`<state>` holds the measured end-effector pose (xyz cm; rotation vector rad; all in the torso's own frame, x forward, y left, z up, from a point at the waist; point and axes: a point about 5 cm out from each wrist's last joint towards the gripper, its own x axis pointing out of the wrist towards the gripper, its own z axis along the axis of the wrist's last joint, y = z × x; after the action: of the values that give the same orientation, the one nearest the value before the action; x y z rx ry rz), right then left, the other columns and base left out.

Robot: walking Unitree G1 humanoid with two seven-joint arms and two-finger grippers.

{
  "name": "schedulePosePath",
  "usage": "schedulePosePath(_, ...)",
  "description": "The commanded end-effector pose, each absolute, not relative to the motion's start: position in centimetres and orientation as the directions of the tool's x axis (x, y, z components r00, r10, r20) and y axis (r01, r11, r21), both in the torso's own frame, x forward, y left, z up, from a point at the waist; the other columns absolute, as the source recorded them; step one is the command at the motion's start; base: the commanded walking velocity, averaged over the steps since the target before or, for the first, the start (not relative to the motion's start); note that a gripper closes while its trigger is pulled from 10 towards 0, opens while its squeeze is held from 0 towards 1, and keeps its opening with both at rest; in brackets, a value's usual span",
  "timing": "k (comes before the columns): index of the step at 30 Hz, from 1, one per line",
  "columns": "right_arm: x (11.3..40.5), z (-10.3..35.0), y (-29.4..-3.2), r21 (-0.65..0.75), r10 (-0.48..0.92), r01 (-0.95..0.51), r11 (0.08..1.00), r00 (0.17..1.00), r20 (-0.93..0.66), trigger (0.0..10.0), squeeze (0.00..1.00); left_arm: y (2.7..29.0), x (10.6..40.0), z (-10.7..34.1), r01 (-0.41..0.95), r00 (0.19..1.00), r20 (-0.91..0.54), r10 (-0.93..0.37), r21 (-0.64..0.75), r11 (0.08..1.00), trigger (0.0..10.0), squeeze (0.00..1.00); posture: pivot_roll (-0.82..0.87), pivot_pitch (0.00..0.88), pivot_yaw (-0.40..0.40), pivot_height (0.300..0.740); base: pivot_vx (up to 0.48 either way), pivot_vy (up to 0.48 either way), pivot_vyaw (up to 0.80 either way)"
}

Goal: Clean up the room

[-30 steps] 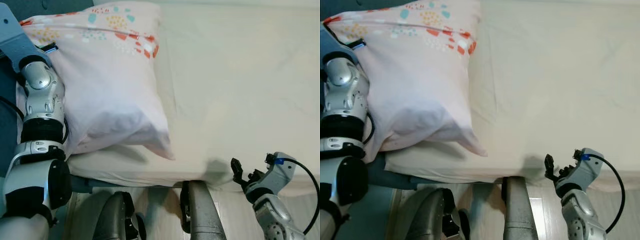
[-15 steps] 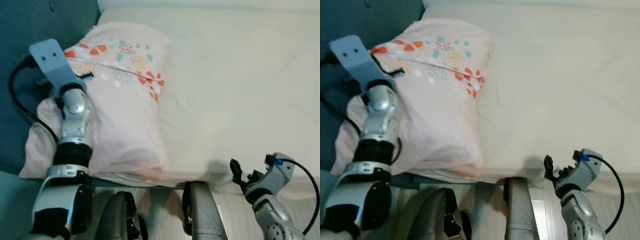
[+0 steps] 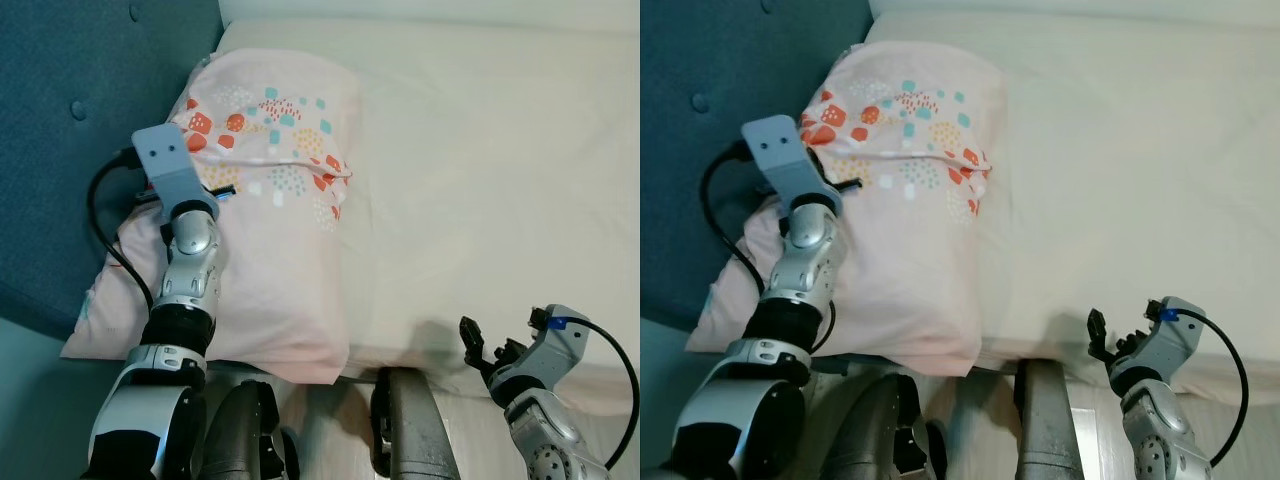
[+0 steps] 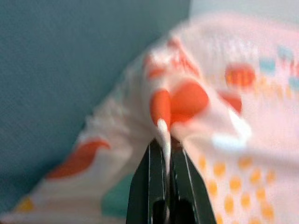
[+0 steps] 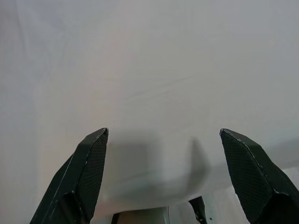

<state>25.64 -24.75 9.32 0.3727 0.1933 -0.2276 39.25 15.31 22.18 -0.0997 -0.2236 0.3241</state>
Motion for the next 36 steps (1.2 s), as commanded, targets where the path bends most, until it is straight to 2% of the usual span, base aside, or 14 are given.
schedulePosePath(1,25.2,8.4,-25.2,0.326,-0.201,0.282,0.902,0.945,-0.26,10.0,0.0,14.3,39.2,19.9,-0.259,0.957,0.118,0.265,-0.058,0.964,10.0,0.89,-0.06,0.298,0.059,0.617,0.0,0.0,0.0)
schedulePosePath(3,25.2,8.4,-25.2,0.326,-0.201,0.282,0.902,0.945,-0.26,10.0,0.0,14.3,39.2,19.9,-0.259,0.957,0.118,0.265,-0.058,0.964,10.0,0.89,-0.06,0.298,0.059,0.617,0.0,0.0,0.0)
schedulePosePath(4,25.4,8.5,-25.2,0.327,-0.202,0.281,0.902,0.945,-0.256,10.0,0.0,14.0,39.2,19.6,-0.231,0.967,0.109,0.232,-0.022,0.973,10.0,1.0,-0.06,0.291,0.06,0.617,0.0,0.0,0.0)
schedulePosePath(12,26.0,8.8,-25.3,0.329,-0.203,0.276,0.903,0.949,-0.241,10.0,0.0,15.5,39.6,21.5,-0.18,0.969,0.198,0.146,0.164,0.97,10.0,1.0,-0.06,0.258,0.062,0.617,0.0,0.0,0.0)
schedulePosePath(15,26.2,8.9,-25.4,0.326,-0.207,0.278,0.904,0.95,-0.235,10.0,0.0,18.4,39.4,22.3,-0.17,0.97,0.228,0.086,0.381,0.909,10.0,1.0,-0.05,0.248,0.066,0.617,0.0,0.0,0.0)
schedulePosePath(16,26.2,9.1,-25.8,0.324,-0.216,0.283,0.903,0.949,-0.229,10.0,0.0,21.5,38.8,22.9,-0.177,0.977,0.206,0.058,0.629,0.757,10.0,1.0,-0.05,0.246,0.07,0.617,0.0,0.0,0.0)
schedulePosePath(17,26.2,9.1,-25.8,0.324,-0.218,0.285,0.902,0.949,-0.228,10.0,0.0,22.3,38.5,23.0,-0.176,0.979,0.197,0.054,0.685,0.707,10.0,1.0,-0.05,0.246,0.07,0.617,0.0,0.0,0.0)
schedulePosePath(25,26.3,8.9,-26.0,0.324,-0.222,0.29,0.9,0.948,-0.229,10.0,0.0,25.0,36.8,23.4,-0.204,0.979,0.169,0.118,0.706,0.679,10.0,1.0,-0.03,0.243,0.069,0.617,0.0,0.0,0.0)
schedulePosePath(27,26.3,8.9,-26.0,0.325,-0.222,0.29,0.9,0.948,-0.23,10.0,0.0,25.5,36.2,23.1,-0.208,0.978,0.153,0.141,0.679,0.704,10.0,1.0,-0.02,0.243,0.066,0.617,0.0,0.0,0.0)
schedulePosePath(29,26.5,8.9,-25.9,0.326,-0.219,0.287,0.901,0.949,-0.229,10.0,0.0,25.2,34.9,19.8,-0.174,0.984,0.067,0.163,0.507,0.844,10.0,1.0,-0.02,0.245,0.062,0.617,0.0,0.0,0.0)
schedulePosePath(31,26.5,8.9,-25.9,0.326,-0.219,0.287,0.901,0.949,-0.229,10.0,0.0,25.2,34.9,19.8,-0.174,0.984,0.067,0.163,0.507,0.844,10.0,1.0,-0.02,0.245,0.062,0.617,0.0,0.0,0.0)
schedulePosePath(32,26.6,9.0,-25.9,0.327,-0.217,0.284,0.902,0.95,-0.226,10.0,0.0,24.6,34.2,17.4,-0.157,0.986,0.02,0.163,0.404,0.901,10.0,0.74,-0.02,0.246,0.059,0.617,0.0,0.0,0.0)
schedulePosePath(33,26.7,9.1,-25.9,0.327,-0.214,0.28,0.902,0.951,-0.224,10.0,0.0,24.2,33.5,15.4,-0.155,0.984,-0.021,0.175,0.363,0.919,10.0,0.0,-0.02,0.25,0.055,0.617,0.0,0.0,0.0)
schedulePosePath(36,26.7,9.3,-25.9,0.327,-0.214,0.278,0.903,0.952,-0.218,10.0,0.0,23.9,32.6,11.9,-0.164,0.974,-0.083,0.212,0.393,0.905,10.0,0.0,-0.03,0.254,0.052,0.617,0.0,0.0,0.0)
